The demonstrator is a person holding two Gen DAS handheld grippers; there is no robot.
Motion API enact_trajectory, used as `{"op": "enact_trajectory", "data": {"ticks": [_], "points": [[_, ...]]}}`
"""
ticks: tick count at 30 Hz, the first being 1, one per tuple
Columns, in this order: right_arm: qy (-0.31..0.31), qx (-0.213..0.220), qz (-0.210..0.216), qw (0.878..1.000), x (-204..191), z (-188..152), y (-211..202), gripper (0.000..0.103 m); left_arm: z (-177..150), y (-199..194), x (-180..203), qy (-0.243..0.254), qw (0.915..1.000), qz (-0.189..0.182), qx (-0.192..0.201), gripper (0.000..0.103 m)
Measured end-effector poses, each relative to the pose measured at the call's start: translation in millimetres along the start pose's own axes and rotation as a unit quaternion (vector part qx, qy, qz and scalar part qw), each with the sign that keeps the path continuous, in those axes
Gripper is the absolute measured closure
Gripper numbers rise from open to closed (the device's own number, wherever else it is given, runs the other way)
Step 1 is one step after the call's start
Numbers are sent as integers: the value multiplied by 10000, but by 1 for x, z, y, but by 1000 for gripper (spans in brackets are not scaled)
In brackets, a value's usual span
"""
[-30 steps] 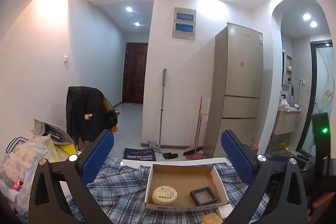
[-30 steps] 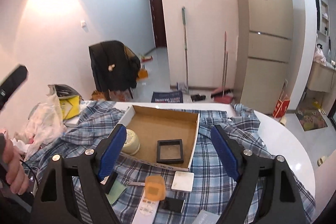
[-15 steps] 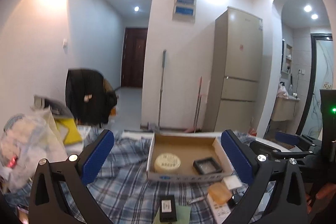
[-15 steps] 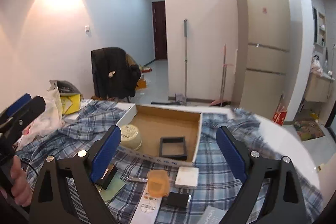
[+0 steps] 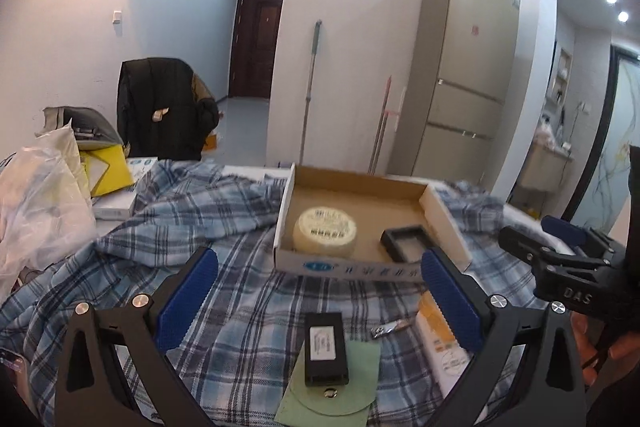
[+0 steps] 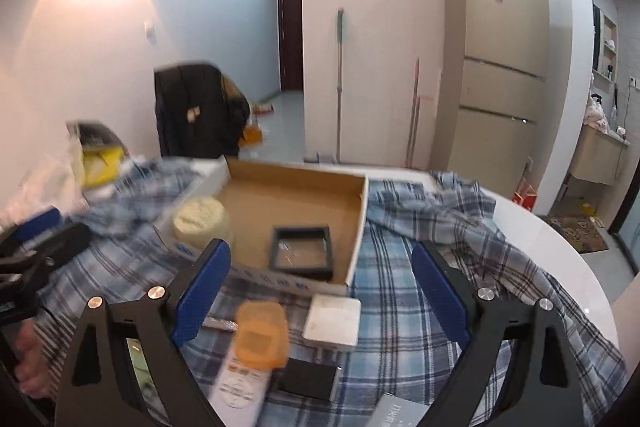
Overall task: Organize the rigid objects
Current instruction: 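Grasp the black rectangular box on the green card with the left tool, then grasp the orange translucent case with the right tool while the left tool holds the black box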
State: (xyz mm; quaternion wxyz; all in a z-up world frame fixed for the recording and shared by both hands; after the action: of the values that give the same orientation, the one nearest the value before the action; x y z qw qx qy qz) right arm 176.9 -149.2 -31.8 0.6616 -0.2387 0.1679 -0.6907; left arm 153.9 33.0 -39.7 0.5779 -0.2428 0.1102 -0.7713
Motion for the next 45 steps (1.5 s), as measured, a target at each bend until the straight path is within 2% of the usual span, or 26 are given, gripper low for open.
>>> {"op": "enact_trajectory", "data": {"ticks": [1,3,5,7,9,11,15,19,25,29,33,34,35,40,45], "points": [[57,-93,73,9999,1,-2,3,12,-2,4,0,-19,10000,-4,-94,1],[142,-197,255,9994,2,-2,4,12,-8,12,-3,-148,9994,-36,-308,8],[199,-173,304,9992,4,-2,1,12,-14,21,-9,-239,9979,20,-597,20],[153,-119,270,9994,4,-1,-1,12,-19,28,-11,-362,9963,-76,-776,31],[131,-80,221,9996,3,-1,-1,12,-26,35,-11,-477,9937,-194,-992,36],[116,-96,243,9996,3,-1,-1,12,-29,38,-10,-460,9926,-209,-1106,47],[122,-116,223,9996,3,-1,1,12,-36,44,-8,-361,9906,-93,-1315,55],[127,-161,249,9995,3,-2,3,12,-45,51,-12,-287,9872,235,-1550,56],[67,-272,284,9992,-1,-6,8,12,-53,58,-8,-228,9835,64,-1793,55],[71,-264,276,9992,0,-7,8,12,-64,67,-8,-320,9767,-53,-2120,55],[71,-267,253,9993,0,-7,8,12,-71,73,-8,-377,9727,-154,-2285,56],[63,-273,242,9993,0,-7,9,12,-72,74,-9,-379,9725,-156,-2293,64],[66,-283,241,9993,0,-7,10,12,-73,75,-10,-375,9718,-165,-2324,67],[73,-257,215,9994,1,-7,9,12,-69,71,-10,-392,9753,-193,-2166,67],[76,-219,213,9995,1,-7,7,12,-50,53,1,-106,9877,-198,-1550,67]]}}
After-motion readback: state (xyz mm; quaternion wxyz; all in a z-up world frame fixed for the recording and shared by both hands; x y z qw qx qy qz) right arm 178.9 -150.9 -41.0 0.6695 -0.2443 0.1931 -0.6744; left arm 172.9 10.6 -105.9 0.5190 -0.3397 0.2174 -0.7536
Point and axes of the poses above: each gripper's, at about its wrist camera, not at the fingertips, and y roughly the way its jaws point, x to its right, z to its top, the point moved 6 cm from there along y, roughly the way its jaws point, and after that the axes turned 13 degrees about -z, right-handed, at the moved point
